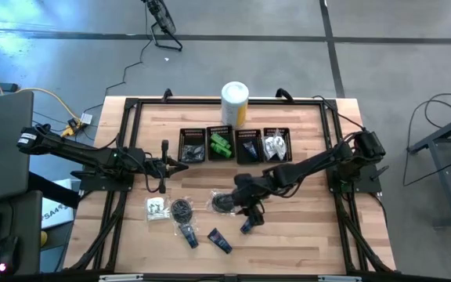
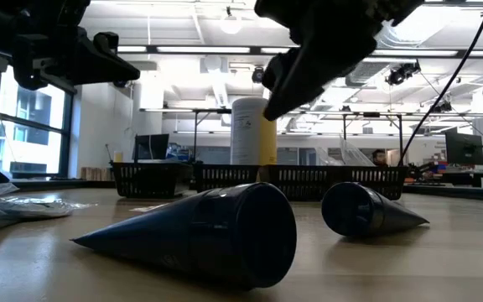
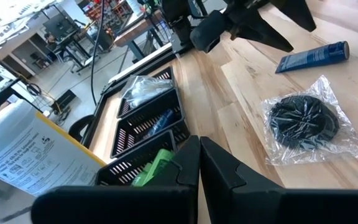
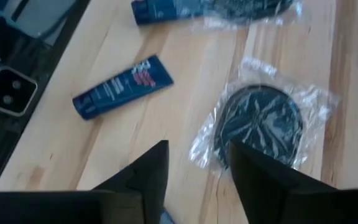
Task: Pick & Place Travel size toiletries
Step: Put the right shave cream into the middle right black bin
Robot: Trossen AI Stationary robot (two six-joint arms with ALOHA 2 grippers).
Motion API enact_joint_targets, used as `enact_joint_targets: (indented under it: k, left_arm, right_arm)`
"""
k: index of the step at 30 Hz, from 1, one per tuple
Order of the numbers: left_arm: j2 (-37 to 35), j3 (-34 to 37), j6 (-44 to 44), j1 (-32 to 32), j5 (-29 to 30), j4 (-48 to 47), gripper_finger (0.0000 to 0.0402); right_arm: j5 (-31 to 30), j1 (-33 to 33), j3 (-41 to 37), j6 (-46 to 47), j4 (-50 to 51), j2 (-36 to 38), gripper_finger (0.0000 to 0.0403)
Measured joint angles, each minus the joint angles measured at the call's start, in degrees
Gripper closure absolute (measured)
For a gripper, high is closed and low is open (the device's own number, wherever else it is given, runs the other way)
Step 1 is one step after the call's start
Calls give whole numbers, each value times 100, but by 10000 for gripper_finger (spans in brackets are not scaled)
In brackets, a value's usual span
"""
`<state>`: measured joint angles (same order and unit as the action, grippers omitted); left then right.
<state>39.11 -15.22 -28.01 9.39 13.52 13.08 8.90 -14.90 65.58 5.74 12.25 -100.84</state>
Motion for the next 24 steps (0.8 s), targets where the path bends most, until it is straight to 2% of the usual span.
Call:
enact_joint_targets:
  k: [8,24]
  left_arm:
    - [0,0,0,0,0,2,394]
    - [0,0,0,0,0,2,394]
  right_arm:
    - [-607,0,4,23,-301,0,235]
    - [-718,44,4,-3,-437,2,237]
